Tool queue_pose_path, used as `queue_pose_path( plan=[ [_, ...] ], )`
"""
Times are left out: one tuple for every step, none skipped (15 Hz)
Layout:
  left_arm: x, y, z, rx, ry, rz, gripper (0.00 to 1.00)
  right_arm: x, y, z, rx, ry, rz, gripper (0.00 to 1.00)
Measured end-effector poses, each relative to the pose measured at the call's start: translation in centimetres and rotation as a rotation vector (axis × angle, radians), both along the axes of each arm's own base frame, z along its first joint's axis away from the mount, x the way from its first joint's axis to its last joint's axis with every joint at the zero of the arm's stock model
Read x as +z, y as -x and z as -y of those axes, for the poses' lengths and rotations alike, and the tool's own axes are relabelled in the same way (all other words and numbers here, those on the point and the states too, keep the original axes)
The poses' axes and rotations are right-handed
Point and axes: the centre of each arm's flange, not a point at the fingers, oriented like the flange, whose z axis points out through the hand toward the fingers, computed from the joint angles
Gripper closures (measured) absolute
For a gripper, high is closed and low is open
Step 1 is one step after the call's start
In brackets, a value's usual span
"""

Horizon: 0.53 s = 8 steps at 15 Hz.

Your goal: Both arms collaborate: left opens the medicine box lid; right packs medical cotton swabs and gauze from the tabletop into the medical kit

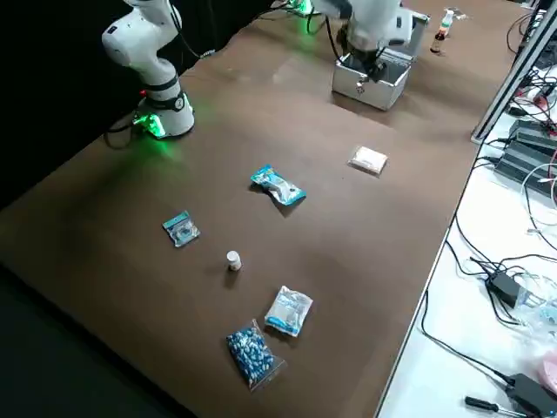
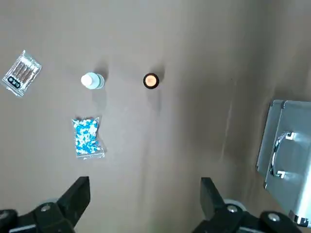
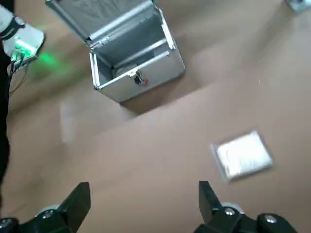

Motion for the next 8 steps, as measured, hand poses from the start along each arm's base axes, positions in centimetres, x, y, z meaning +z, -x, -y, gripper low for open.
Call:
queue_pose_path(
  plan=[
    [0.0, 0.0, 0.0, 0.000, 0.000, 0.001, 0.00, 0.8, 0.1, 0.1, -0.056, 0.030, -0.032, 0.02],
    [0.0, 0.0, 0.0, 0.000, 0.000, 0.000, 0.00, 1.3, 0.0, 0.4, -0.114, 0.052, -0.060, 0.02],
    [0.0, 0.0, 0.0, 0.000, 0.000, 0.000, 0.00, 1.4, 0.0, 0.9, -0.165, 0.070, -0.083, 0.02],
    [0.0, 0.0, -0.1, 0.001, 0.000, 0.000, 0.00, 1.4, -0.1, 1.5, -0.214, 0.088, -0.104, 0.02],
    [-0.1, 0.0, -0.1, 0.001, 0.000, -0.001, 0.00, 1.3, -0.1, 2.4, -0.269, 0.120, -0.129, 0.02],
    [-0.1, 0.0, -0.2, 0.000, 0.000, -0.002, 0.00, 1.1, -0.1, 3.3, -0.310, 0.178, -0.148, 0.02],
    [-0.2, 0.0, -0.2, -0.002, 0.000, -0.003, 0.00, 0.8, 0.0, 3.9, -0.366, 0.240, -0.171, 0.02],
    [-0.2, 0.0, -0.1, -0.005, 0.000, -0.004, 0.00, 0.6, 0.0, 4.2, -0.422, 0.284, -0.193, 0.02]
  ],
)
